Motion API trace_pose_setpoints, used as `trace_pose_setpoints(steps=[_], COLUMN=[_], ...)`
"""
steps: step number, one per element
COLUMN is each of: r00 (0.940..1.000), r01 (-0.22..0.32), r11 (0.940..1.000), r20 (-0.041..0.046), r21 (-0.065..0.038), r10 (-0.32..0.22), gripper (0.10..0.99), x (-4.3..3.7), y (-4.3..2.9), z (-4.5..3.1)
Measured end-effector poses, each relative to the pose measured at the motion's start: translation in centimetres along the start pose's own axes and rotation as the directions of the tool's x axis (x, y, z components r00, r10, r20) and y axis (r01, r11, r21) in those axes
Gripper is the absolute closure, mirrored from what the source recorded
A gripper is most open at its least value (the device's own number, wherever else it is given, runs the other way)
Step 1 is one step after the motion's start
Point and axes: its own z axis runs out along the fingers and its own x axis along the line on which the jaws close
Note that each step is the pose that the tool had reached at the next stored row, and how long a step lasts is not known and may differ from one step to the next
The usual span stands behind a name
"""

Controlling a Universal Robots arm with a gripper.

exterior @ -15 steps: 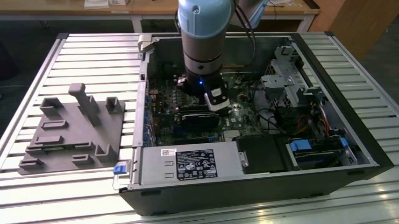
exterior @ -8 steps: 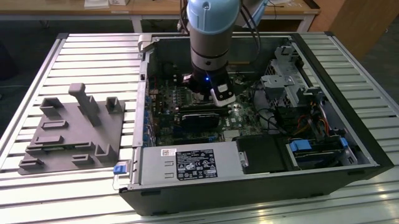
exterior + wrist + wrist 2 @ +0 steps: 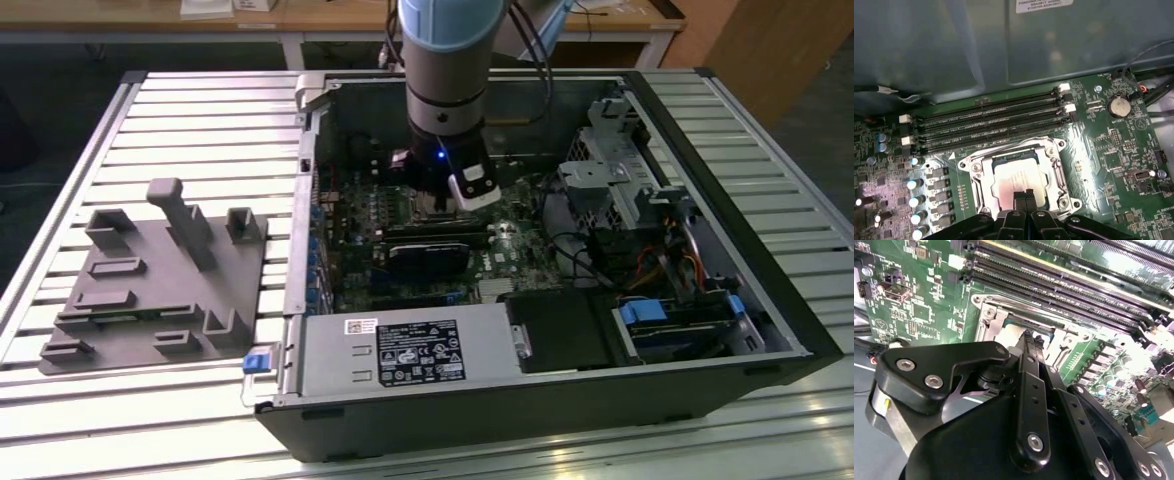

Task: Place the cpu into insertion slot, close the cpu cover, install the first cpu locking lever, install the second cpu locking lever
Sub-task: 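Install the second cpu locking lever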

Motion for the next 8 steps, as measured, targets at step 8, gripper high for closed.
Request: trace_pose_setpoints(steps=[8], r00=[1.0], r01=[0.002], r11=[0.9998], r20=[0.0047], r21=[0.021], r10=[-0.002], gripper=[0.98], x=[0.32], y=[1.33], z=[0.28])
